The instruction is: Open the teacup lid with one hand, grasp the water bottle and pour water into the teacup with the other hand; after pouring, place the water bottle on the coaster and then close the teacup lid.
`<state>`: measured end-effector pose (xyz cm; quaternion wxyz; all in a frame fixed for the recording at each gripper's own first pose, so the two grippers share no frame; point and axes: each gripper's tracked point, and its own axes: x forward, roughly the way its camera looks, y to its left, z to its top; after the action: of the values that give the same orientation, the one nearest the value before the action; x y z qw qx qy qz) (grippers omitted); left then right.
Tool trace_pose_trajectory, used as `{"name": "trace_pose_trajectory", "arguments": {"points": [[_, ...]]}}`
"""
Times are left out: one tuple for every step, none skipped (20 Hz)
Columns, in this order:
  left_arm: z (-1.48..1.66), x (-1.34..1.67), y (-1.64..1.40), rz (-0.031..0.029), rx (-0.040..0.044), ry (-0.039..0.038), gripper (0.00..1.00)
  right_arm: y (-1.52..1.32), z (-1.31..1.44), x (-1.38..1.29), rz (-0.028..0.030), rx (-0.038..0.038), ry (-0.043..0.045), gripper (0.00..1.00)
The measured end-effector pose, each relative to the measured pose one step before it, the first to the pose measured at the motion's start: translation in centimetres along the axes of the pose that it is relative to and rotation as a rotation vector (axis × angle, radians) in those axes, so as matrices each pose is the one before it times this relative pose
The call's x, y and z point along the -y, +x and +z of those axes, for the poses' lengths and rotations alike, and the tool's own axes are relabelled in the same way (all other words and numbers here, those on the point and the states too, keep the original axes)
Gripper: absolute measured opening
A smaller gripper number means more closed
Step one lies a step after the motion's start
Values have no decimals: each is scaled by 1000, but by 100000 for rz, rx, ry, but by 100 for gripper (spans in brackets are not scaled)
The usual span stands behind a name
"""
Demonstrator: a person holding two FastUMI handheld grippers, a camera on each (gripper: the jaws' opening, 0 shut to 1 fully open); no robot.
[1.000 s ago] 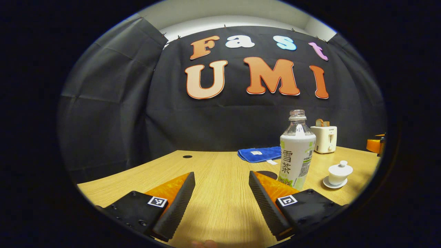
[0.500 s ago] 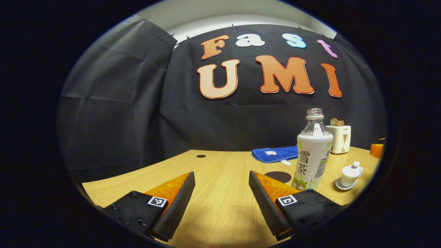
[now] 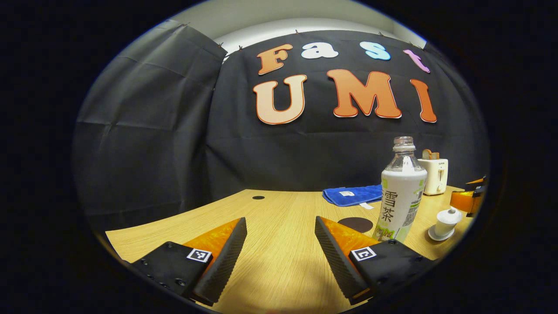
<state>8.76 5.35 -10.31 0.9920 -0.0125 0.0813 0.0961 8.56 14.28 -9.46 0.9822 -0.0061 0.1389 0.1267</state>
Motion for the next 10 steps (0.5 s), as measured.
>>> {"name": "trace_pose_trajectory", "arguments": {"points": [[-38, 31, -29, -490, 81, -2, 100, 561, -347, -256, 499, -1546, 24, 88], [-3, 162, 88, -639, -28, -64, 100, 314, -363, -16, -204, -1671, -811, 82], [40, 38, 0, -606, 3, 2, 100, 233, -359, -46, -157, -1344, -1140, 79], [32, 207, 35, -1186, 56, -111, 100, 57, -186, -3, -175, -1173, -740, 72], [-131, 464, -34, -2151, -150, 13, 100, 33, -168, 62, -108, -871, -256, 68], [52, 342, -27, -1755, 73, -102, 100, 69, -116, 26, -5, -779, -73, 59], [1, -243, 75, 82, 120, -63, 100, 131, -186, 19, -95, -946, -44, 54], [-12, -302, 23, 1174, -80, 151, 100, 66, -228, 83, -112, -1051, 22, 47], [-88, -472, 7, 2403, -303, 85, 100, 132, -237, 3, 53, -1062, 136, 43], [-31, -708, 81, 3622, -14, 221, 100, 51, -160, 52, -258, -856, -17, 37]]}}
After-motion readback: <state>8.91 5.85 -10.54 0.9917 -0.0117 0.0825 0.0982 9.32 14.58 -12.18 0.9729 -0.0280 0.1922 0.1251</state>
